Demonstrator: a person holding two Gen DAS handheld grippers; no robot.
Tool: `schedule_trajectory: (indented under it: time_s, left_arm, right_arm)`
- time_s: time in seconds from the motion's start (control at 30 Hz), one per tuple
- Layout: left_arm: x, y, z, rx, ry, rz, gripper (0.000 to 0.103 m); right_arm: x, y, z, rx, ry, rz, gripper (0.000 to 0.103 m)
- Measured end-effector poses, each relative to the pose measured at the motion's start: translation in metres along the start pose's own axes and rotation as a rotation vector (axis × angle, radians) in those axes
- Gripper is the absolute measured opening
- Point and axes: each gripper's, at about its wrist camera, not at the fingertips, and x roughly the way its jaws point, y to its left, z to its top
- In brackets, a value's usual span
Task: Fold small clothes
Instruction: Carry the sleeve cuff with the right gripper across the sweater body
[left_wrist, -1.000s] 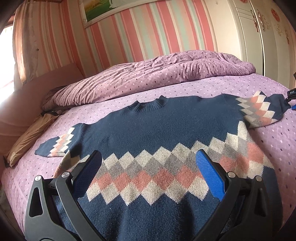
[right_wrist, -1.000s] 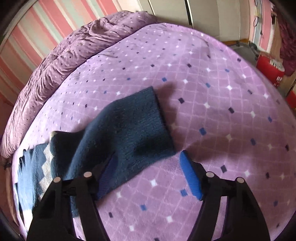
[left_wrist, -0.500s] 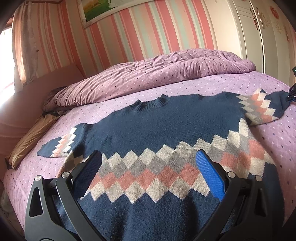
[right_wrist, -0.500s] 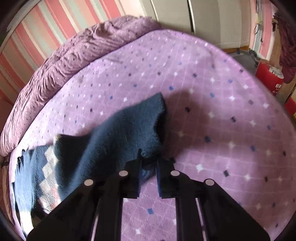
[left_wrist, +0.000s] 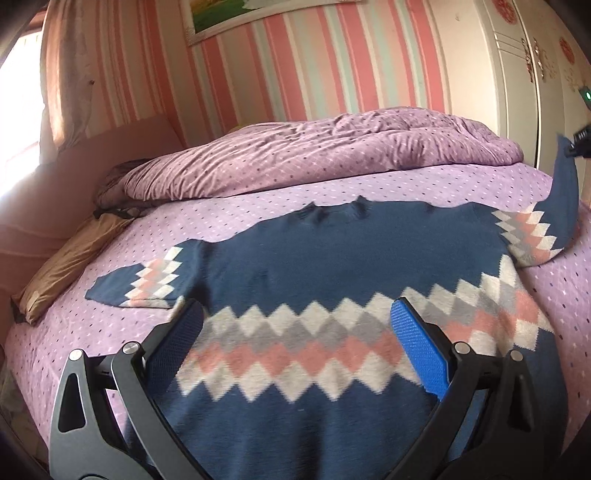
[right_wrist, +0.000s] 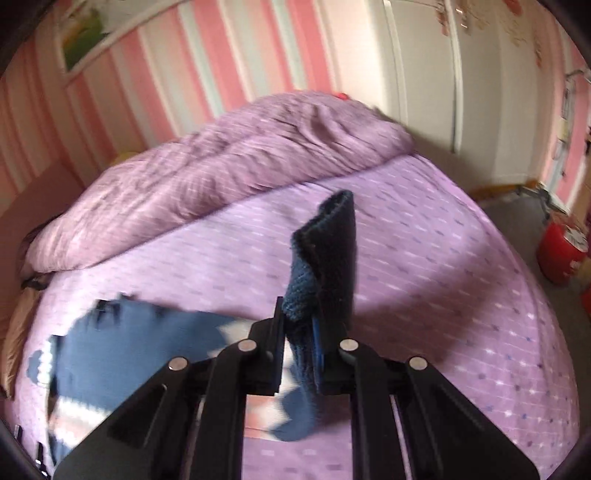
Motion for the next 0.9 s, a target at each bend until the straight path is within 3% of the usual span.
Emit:
schedule_trajectory:
  time_s: [0.2,0.47,0.67,0.9]
  left_arm:
    - [0.000,0.049,-0.003,-0.020,0.002,0.001,0.100]
    - [0.012,0.129,-0.013,-0.053,0.004,-0.011,0.100]
    - [0.030,0.183,-0.020,-0.115,0.015,0.008,0.100]
    - [0.036,0.228,-0.025,-0.119,0.020,0.059,0.100]
  right_arm:
    - [-0.001,0.123,0.002,-0.127,-0.006,0.090,0.012]
    - [0.041,0.282,-0.033,-0.208,0.043,0.184,0.012]
    - [0.100,0.386,-0.086,-0.275,0.112,0.204,0.012]
    - [0.156,0.467,-0.166,-0.367,0.186,0.211,0.012]
